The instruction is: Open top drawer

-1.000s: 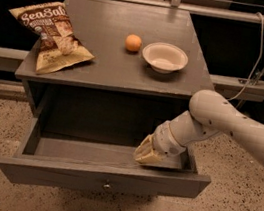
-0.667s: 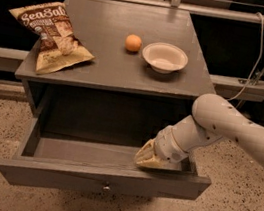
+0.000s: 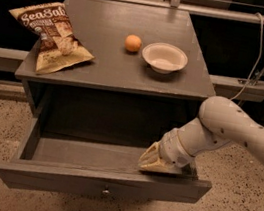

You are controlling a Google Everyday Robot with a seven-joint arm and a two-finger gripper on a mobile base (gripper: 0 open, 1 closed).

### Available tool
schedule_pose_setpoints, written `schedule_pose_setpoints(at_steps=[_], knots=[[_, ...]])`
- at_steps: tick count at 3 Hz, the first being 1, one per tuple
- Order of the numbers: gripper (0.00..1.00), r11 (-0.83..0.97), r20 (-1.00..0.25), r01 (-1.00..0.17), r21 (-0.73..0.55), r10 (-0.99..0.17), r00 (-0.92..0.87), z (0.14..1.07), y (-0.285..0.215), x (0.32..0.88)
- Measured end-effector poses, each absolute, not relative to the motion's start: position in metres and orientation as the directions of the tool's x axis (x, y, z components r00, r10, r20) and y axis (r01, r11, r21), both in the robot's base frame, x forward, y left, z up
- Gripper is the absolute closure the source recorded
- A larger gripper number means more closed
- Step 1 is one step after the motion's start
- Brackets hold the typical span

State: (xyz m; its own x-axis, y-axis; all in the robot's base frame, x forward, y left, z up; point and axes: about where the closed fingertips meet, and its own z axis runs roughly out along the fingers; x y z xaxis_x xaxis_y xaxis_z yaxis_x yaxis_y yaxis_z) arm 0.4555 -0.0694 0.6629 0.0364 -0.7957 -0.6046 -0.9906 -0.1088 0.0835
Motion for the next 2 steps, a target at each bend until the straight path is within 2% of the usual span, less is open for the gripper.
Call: schedule_pose_setpoints(at_steps=[2], knots=[[1.0, 0.034, -0.625, -0.997, -0.075, -0.781, 0.02, 0.727, -0.132, 0.475]])
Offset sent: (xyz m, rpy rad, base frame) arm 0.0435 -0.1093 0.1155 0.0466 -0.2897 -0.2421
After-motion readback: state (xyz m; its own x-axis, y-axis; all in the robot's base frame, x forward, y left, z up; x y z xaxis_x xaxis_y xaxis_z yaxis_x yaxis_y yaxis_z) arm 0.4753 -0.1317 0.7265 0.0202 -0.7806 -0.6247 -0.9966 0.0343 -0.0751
